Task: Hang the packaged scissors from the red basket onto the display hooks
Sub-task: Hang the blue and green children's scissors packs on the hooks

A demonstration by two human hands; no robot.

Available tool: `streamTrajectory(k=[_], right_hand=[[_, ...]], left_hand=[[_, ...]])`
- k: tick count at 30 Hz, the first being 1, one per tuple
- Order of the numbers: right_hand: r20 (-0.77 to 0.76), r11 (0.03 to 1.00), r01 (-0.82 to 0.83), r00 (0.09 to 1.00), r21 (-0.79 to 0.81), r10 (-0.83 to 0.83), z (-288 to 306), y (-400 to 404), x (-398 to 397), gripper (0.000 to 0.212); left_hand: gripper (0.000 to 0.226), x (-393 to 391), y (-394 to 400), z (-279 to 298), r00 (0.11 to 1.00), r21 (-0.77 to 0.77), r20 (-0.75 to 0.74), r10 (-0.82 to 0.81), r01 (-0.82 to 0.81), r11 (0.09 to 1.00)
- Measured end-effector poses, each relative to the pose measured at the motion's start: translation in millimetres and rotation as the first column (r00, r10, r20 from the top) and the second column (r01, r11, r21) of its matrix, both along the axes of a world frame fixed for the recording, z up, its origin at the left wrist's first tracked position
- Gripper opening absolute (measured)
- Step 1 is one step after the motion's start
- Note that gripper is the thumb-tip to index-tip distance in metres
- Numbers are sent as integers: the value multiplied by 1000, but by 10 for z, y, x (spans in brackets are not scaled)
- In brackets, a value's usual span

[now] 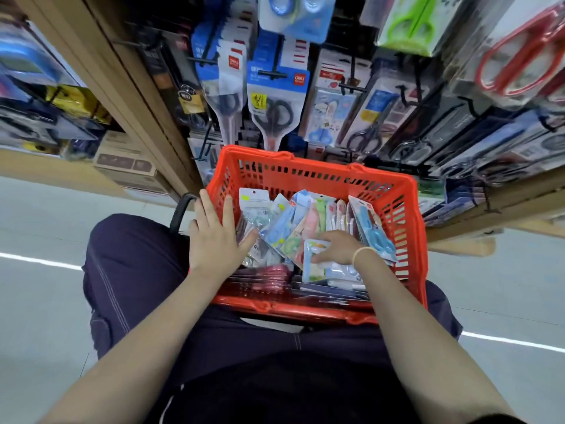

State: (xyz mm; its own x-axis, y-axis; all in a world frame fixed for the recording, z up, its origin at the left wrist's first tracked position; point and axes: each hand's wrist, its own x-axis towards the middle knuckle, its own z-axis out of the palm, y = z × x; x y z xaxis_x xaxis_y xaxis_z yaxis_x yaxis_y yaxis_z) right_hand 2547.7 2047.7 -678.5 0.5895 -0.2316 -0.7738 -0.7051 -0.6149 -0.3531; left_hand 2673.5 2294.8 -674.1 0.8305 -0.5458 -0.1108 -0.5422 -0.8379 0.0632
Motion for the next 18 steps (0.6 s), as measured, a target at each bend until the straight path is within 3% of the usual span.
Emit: streamTrajectory(k=[3, 5, 8, 10, 11, 13, 16, 18], right_hand=[[71, 998, 45, 996, 48, -49, 36, 55, 46, 78], [191, 977, 168, 963, 132, -191, 107, 91, 93, 80], [366, 894, 358, 820, 269, -439, 323, 160, 185, 69], [475, 810, 452, 657, 374, -586, 507, 208, 238, 38], [500, 751, 486, 561, 446, -660, 593, 230, 256, 26], [464, 602, 531, 385, 596, -798, 711, 273, 289, 22], [280, 321, 481, 157, 816, -947, 831, 357, 318, 19], [126, 134, 457, 47, 879, -991, 874, 388, 323, 25]], left_hand=[[89, 9, 4, -2, 1000, 10, -1, 11, -11, 1000], [92, 13, 1, 4, 999, -6, -40, 13, -13, 1000], [96, 17, 10, 42, 990, -151, -131, 57, -76, 986], [96, 7, -6, 132, 964, -303, -251, 82, -159, 940], [93, -13, -25, 198, 953, -385, -296, 65, -182, 905], [85, -93, -97, 363, 909, -529, -415, -36, -209, 823], [77, -223, -245, 598, 671, -543, -724, -160, -411, 733], [65, -257, -292, 659, 529, -490, -833, -162, -569, 661]])
